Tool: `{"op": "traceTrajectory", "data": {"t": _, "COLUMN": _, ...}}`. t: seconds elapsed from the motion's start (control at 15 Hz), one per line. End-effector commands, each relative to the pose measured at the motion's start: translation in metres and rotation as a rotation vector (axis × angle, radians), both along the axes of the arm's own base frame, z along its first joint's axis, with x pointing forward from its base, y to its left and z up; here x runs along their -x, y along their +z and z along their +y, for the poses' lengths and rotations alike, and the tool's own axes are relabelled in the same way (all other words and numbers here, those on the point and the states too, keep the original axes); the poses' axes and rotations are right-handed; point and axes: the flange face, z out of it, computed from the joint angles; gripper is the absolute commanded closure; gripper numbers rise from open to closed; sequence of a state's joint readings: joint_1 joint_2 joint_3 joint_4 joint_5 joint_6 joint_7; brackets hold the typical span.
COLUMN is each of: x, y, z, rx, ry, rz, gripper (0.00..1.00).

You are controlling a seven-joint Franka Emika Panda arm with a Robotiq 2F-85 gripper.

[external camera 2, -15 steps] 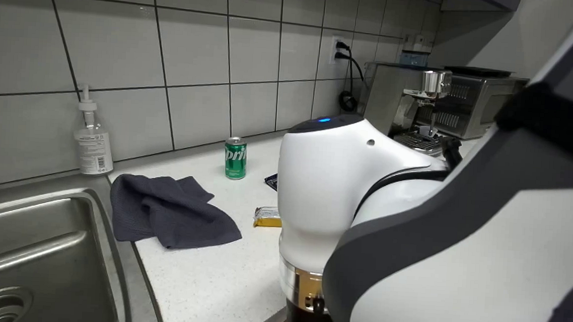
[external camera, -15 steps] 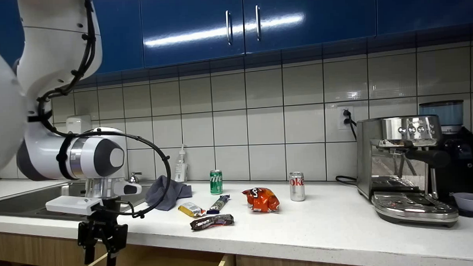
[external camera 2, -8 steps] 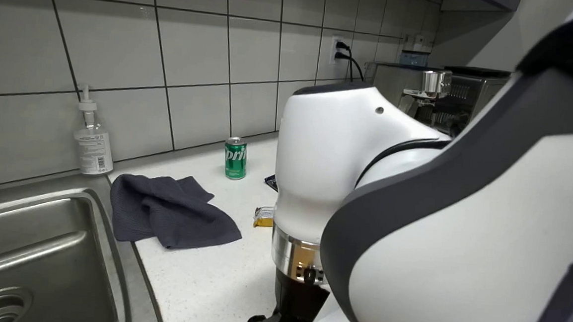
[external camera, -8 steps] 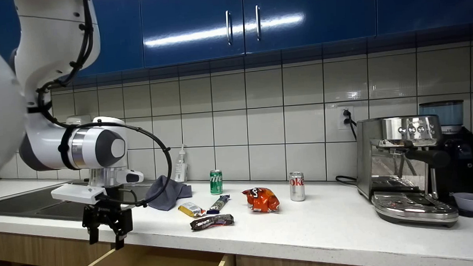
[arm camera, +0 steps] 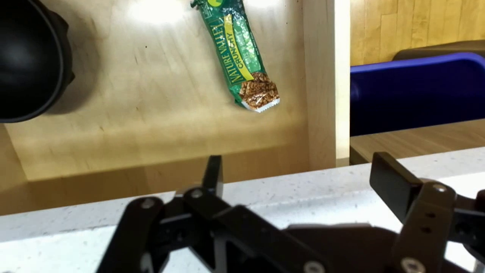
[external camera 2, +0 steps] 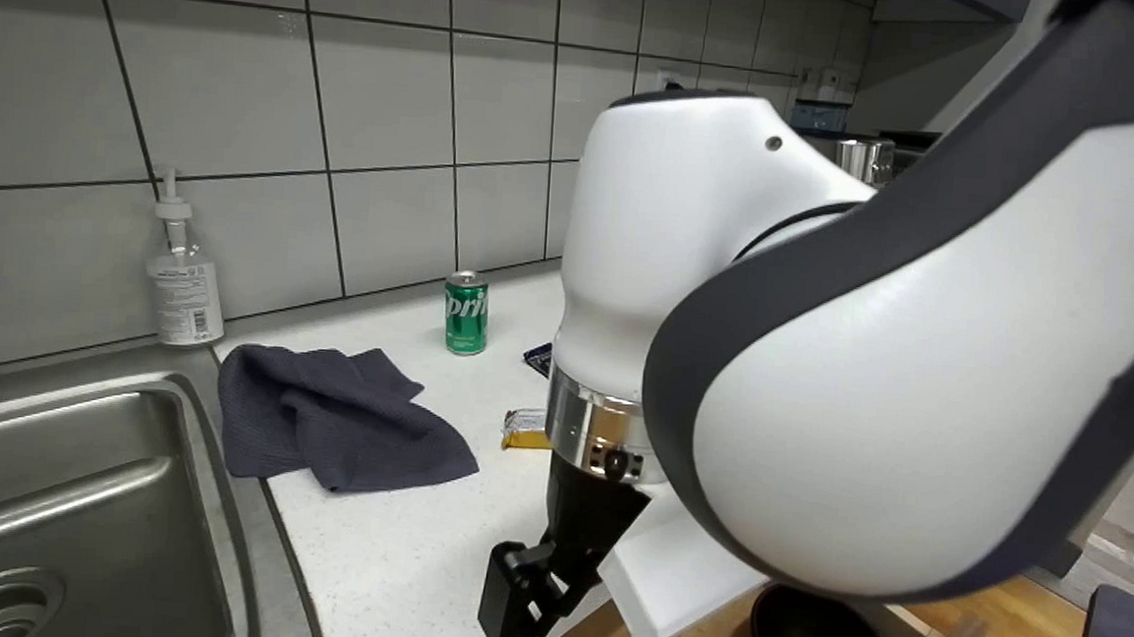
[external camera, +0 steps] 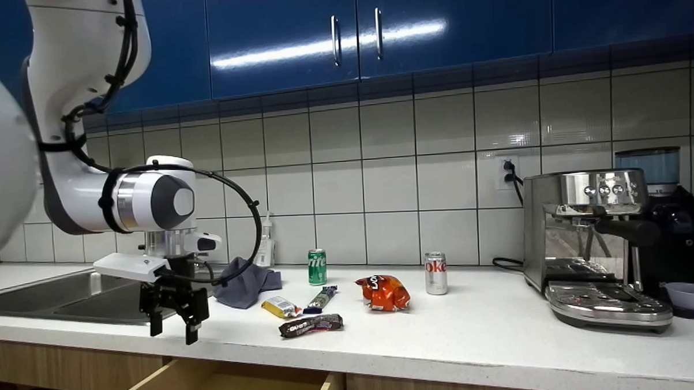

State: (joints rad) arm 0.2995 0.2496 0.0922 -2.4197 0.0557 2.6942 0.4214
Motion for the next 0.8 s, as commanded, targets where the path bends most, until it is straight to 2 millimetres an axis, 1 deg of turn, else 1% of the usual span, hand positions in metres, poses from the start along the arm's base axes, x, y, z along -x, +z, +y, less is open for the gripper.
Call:
{"op": "traceTrajectory", "data": {"t": 0.0, "x": -0.014, "y": 0.020, "z": -0.015, "rx": 0.009, "ry": -0.050, "rz": -0.027, "gripper": 0.00}}
{"op": "traceTrajectory", "data": {"t": 0.33, "x": -0.030, "y": 0.033, "z": -0.046, "rx": 0.017, "ry": -0.160, "rz": -0.060, "gripper": 0.00}}
{"op": "traceTrajectory", "data": {"t": 0.73, "x": -0.037, "y": 0.038, "z": -0.085, "rx": 0.032, "ry": -0.308, "rz": -0.076, "gripper": 0.00}}
